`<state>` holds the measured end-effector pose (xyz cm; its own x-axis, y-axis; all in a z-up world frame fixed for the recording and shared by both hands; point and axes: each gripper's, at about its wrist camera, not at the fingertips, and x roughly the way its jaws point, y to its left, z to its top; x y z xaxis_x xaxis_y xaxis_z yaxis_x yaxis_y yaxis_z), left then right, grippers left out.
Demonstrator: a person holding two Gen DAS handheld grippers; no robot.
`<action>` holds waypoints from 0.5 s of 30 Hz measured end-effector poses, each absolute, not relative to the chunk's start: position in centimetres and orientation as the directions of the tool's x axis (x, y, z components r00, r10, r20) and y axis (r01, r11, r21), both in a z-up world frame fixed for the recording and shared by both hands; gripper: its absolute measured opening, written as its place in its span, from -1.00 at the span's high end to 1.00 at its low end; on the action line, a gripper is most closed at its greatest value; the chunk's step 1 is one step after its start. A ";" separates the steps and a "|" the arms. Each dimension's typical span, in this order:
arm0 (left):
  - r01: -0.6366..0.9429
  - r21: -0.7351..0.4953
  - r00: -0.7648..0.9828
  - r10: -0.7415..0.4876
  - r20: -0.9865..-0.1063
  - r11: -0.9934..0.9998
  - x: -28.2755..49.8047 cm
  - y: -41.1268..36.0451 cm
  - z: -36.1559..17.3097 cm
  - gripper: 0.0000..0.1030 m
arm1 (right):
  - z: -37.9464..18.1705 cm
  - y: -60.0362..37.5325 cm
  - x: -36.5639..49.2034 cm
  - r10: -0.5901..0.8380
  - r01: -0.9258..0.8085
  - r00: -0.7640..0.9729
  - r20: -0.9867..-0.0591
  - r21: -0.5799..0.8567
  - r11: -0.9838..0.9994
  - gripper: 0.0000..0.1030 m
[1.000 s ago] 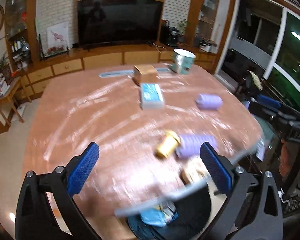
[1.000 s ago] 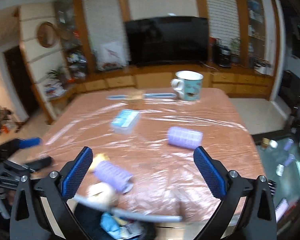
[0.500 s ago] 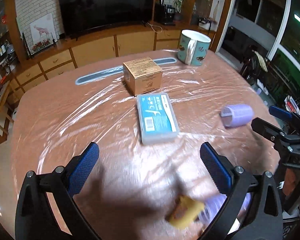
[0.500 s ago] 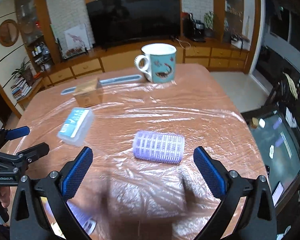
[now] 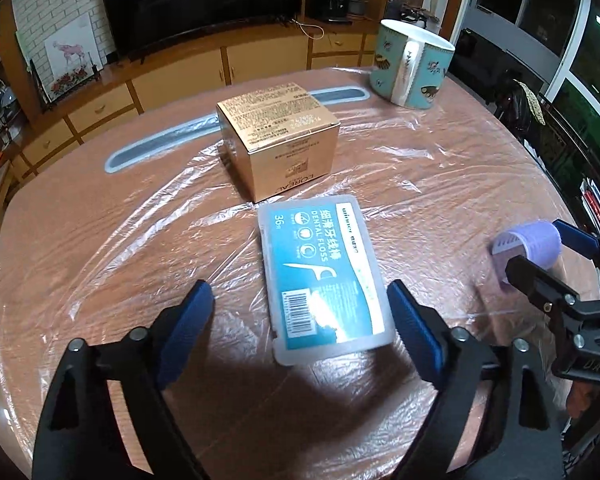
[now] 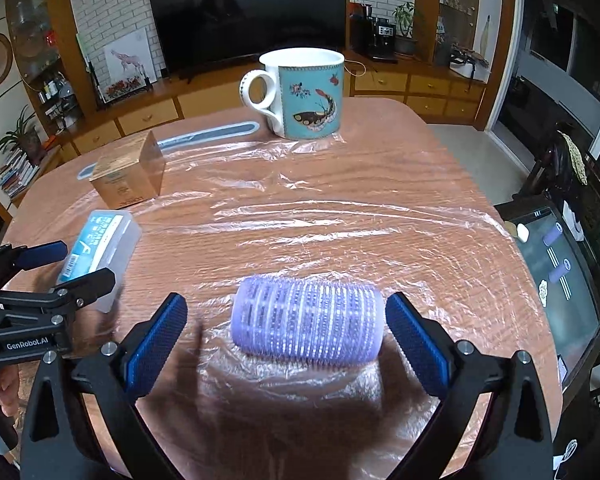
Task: Collect trash
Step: 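Grasp the blue floss box with the left tool while the right tool grasps the lavender roller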
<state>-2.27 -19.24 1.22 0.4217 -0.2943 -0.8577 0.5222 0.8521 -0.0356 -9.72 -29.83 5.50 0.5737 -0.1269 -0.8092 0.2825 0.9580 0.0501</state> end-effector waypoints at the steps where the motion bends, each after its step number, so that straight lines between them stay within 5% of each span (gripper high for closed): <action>1: 0.525 -0.032 0.422 -0.293 -0.858 0.851 -2.3 -19.3 1.1 -0.66 | 5.3 -29.9 -9.5 -0.124 0.283 0.571 -0.811 0.053 0.958 -0.84; 8: 0.563 0.005 0.427 -0.285 -0.858 0.826 -2.4 -20.3 0.9 -0.21 | 5.0 -30.3 -9.0 -0.082 0.279 0.552 -0.830 0.091 0.956 -0.59; 10: 0.571 0.005 0.422 -0.289 -0.859 0.821 -2.4 -20.3 0.9 -0.15 | 4.5 -30.4 -8.8 -0.052 0.277 0.526 -0.849 0.113 0.954 -0.36; 15: 0.568 -0.046 0.402 -0.326 -0.855 0.821 -2.4 -19.6 1.2 -0.08 | 4.6 -31.2 -9.1 0.021 0.270 0.544 -0.839 0.198 0.942 -0.35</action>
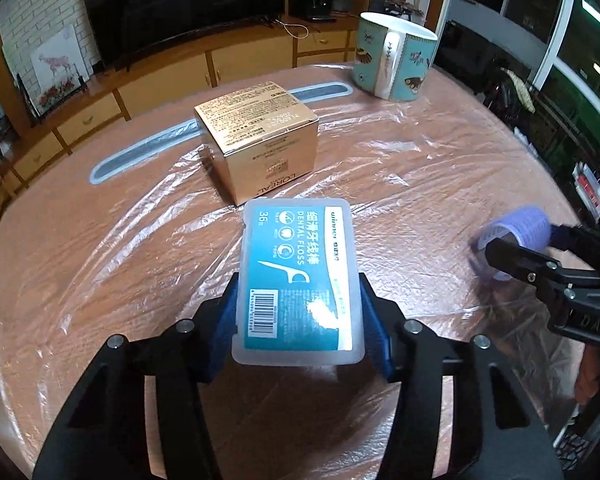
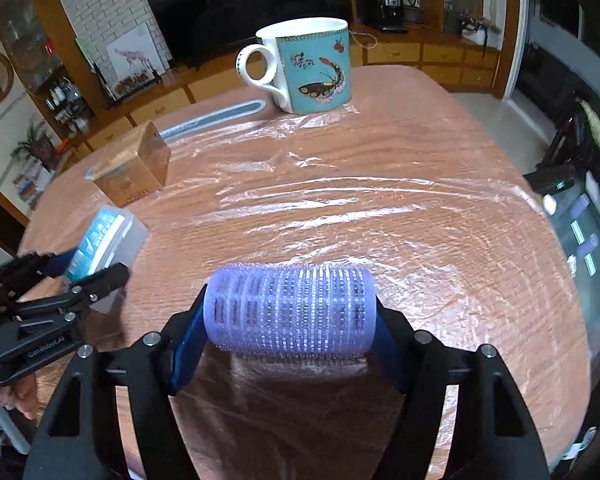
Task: Collect trash
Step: 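Grasp the blue floss box with the left tool while the right tool grasps the lavender roller, then carry the floss box and lavender roller over the black bin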
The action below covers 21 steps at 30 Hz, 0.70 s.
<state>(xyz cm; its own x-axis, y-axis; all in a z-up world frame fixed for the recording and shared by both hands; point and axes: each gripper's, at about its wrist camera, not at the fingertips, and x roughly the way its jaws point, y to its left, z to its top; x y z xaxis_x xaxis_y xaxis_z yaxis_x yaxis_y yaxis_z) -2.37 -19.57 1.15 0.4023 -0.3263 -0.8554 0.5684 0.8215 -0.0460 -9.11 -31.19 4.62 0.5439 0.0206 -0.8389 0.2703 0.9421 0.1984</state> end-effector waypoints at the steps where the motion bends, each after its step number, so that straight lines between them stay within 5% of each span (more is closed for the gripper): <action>1: 0.563 -0.058 0.397 -0.331 -0.856 0.825 -2.4 -19.3 1.2 -0.08 | 4.7 -31.4 -9.3 0.039 0.270 0.549 -0.835 0.221 0.937 -0.34; 21: 0.490 -0.126 0.422 -0.361 -0.831 0.863 -6.6 -14.8 3.2 -0.08 | 7.6 -29.9 -12.4 0.153 0.171 0.584 -0.797 0.306 0.937 -0.35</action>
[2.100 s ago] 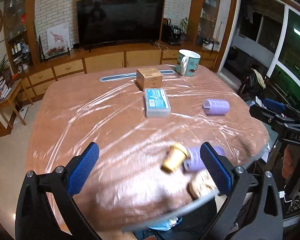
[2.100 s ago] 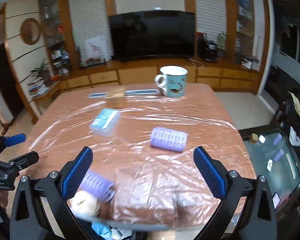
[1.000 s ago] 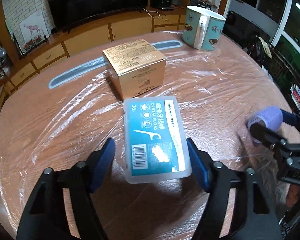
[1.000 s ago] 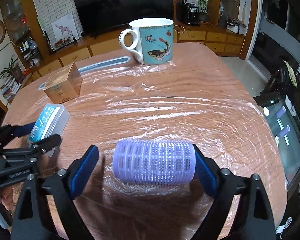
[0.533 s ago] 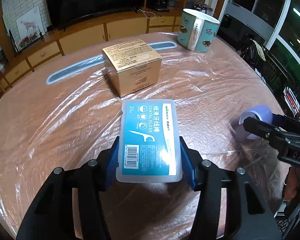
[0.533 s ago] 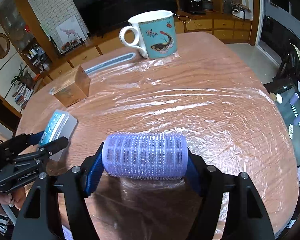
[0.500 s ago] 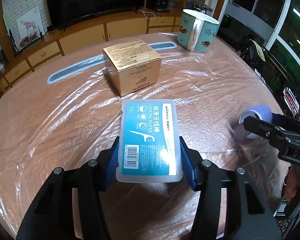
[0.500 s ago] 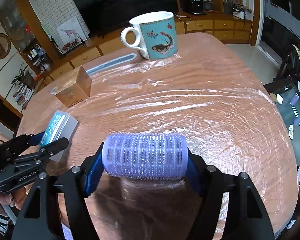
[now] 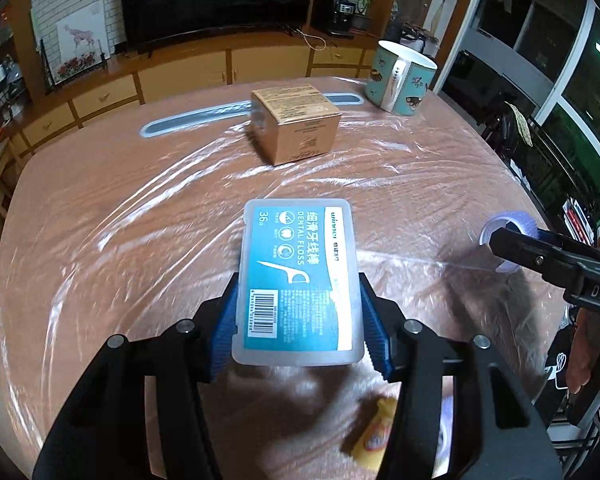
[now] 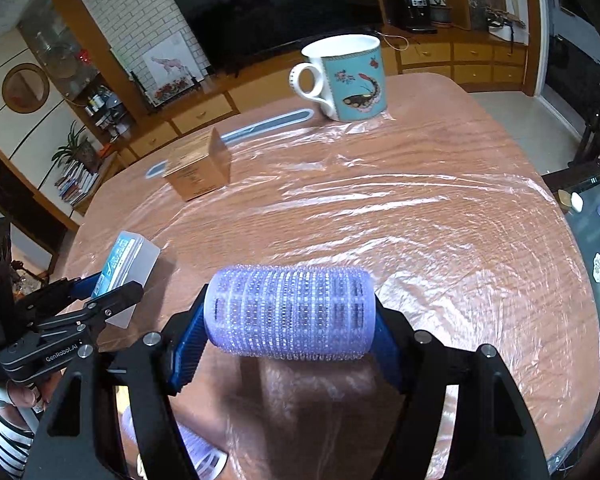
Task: Collect trash
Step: 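Carry the floss box and lavender roller over the black bin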
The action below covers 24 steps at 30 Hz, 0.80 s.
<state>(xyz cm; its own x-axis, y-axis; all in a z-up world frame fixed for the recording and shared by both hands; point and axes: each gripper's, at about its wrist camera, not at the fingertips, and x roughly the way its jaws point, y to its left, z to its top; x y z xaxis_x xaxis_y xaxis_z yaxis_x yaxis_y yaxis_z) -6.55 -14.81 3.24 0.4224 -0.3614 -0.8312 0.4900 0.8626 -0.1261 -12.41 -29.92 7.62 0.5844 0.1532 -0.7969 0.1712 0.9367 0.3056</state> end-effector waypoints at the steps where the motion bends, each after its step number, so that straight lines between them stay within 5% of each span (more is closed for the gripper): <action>1: 0.487 -0.127 0.424 -0.361 -0.830 0.864 -6.7 -14.6 3.3 -0.08 | 7.8 -29.7 -12.7 0.156 0.163 0.586 -0.795 0.304 0.939 -0.35; 24: 0.413 -0.145 0.477 -0.349 -0.807 0.899 -14.2 -10.6 4.9 -0.08 | 10.3 -25.7 -17.6 0.249 -0.007 0.594 -0.765 0.304 0.953 -0.35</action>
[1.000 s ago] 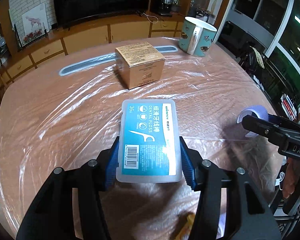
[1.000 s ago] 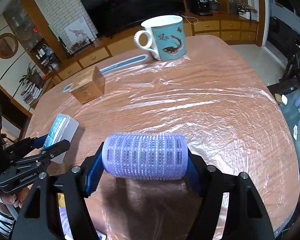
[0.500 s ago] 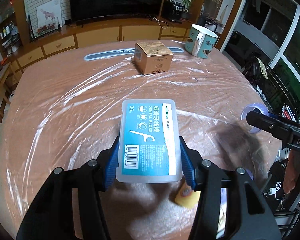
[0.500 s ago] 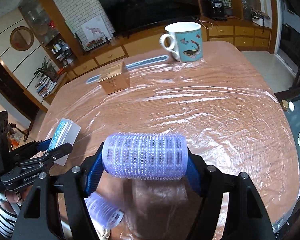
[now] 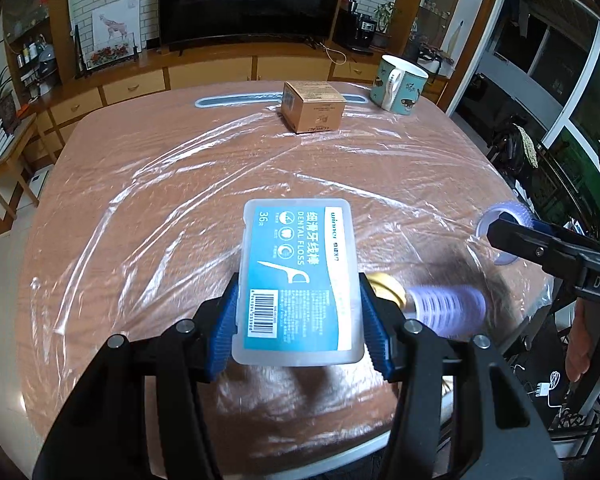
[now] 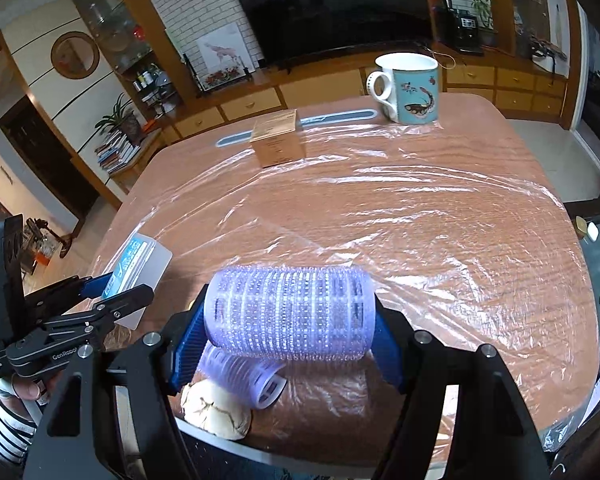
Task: Collect trash
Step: 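Carry the floss box and lavender roller over the black bin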
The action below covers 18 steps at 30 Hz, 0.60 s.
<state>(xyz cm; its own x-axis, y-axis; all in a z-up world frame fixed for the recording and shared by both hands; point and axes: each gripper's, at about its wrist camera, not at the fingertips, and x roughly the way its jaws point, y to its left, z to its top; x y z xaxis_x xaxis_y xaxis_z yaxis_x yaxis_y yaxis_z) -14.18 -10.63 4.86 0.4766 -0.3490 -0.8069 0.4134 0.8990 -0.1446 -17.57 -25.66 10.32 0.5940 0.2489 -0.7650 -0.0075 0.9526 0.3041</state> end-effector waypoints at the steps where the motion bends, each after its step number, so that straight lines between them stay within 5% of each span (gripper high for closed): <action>1: 0.412 -0.143 0.478 -0.347 -0.807 0.900 -14.4 -10.6 4.9 -0.08 | 10.4 -25.5 -17.7 0.249 -0.013 0.594 -0.765 0.300 0.954 -0.35; 18: 0.375 -0.152 0.491 -0.335 -0.804 0.915 -17.2 -10.0 4.9 -0.08 | 9.8 -25.3 -18.9 0.267 -0.042 0.571 -0.776 0.297 0.954 -0.35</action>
<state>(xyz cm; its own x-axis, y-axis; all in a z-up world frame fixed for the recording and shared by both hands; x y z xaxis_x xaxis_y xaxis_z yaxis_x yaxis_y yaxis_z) -17.24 -9.95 4.90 0.4911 -0.3352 -0.8040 0.3748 0.9145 -0.1523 -18.92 -25.27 9.84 0.5710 0.2672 -0.7762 -0.0423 0.9539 0.2972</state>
